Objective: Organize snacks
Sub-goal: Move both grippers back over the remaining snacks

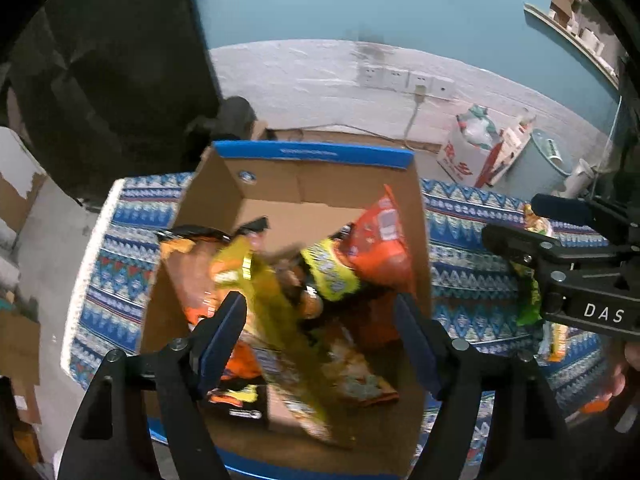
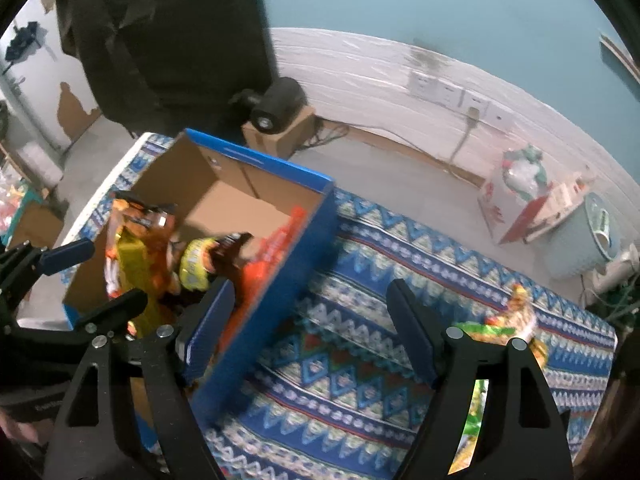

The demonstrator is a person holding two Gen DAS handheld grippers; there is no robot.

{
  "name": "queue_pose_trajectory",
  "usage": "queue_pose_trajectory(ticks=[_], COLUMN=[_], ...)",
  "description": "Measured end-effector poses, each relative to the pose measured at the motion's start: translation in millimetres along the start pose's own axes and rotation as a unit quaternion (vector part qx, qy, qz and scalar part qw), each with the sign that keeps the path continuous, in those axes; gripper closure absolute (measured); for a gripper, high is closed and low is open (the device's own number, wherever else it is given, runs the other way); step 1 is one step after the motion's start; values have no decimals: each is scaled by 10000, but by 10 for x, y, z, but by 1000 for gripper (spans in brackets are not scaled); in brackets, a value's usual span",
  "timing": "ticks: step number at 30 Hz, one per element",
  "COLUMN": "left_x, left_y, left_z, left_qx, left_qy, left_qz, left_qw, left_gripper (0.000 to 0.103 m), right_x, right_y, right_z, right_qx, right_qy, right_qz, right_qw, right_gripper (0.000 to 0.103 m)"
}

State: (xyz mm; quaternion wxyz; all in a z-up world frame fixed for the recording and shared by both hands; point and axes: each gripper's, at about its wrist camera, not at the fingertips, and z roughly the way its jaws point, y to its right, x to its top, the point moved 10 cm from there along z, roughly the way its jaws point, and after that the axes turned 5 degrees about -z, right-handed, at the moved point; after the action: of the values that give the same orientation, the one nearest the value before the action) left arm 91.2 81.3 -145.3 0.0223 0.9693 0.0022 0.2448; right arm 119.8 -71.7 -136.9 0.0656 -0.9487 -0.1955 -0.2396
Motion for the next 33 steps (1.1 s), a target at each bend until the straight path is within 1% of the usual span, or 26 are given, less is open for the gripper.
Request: queue_pose_trajectory(ticks=[5, 6, 10, 11, 15, 16, 21, 23, 25, 26, 27, 28, 31, 32, 33], left_x=[-23, -23, -40, -46, -88, -105, -164, -207, -255, -273, -299, -324, -395, -418, -448], left_y=[172, 233, 431, 477, 713, 778, 1084, 1204, 1297, 1331, 1377, 1419, 1531, 1566, 1608], left_z=[14, 6, -4, 0, 15, 19, 58, 95, 133, 153, 177, 201, 286, 314, 351], left_qx=[-1, -22, -39, -47, -113, -124, -128, -133, -150, -159, -168, -177, -210, -226, -237], left_qy=[-22, -13, -15, -28, -96, -108, -157, -212, -277, -310, -350, -387, -515, -560, -610], left_qz=[115, 162, 338, 377, 552, 617, 904, 1024, 1110, 1140, 1172, 1193, 1248, 1270, 1299], left_qw=[9999, 9999, 9994, 9993, 9984, 9980, 9957, 9944, 9933, 9929, 9923, 9919, 9906, 9901, 9894], left_gripper=[26, 26, 26, 26, 25, 26, 26, 25, 25, 26, 26, 25, 26, 25, 25], right_x=[-176, -176, -304, -376, -473, -575, -828, -883, -1063, -1063, -1194, -1194, -1355, -1470, -1470], right_y=[291, 291, 510, 633, 776, 916, 1236, 1299, 1499, 1499, 1629, 1629, 1768, 1856, 1856], right_z=[-78, -78, -141, -183, -237, -272, -298, -296, -271, -271, -241, -241, -193, -148, -148], right_qx=[-161, -161, -263, -315, -403, -491, -630, -657, -744, -744, -790, -790, -854, -905, -905], right_qy=[-42, -42, -63, -60, -52, -63, -148, -174, -292, -292, -383, -383, -497, -600, -600], right_qz=[178, 178, 324, 400, 465, 530, 784, 840, 1013, 1013, 1136, 1136, 1276, 1346, 1346], right_qw=[9997, 9997, 9991, 9987, 9981, 9974, 9948, 9941, 9916, 9916, 9896, 9896, 9869, 9849, 9849], right_gripper=[24, 24, 24, 24, 24, 24, 24, 24, 24, 24, 24, 24, 24, 24, 24])
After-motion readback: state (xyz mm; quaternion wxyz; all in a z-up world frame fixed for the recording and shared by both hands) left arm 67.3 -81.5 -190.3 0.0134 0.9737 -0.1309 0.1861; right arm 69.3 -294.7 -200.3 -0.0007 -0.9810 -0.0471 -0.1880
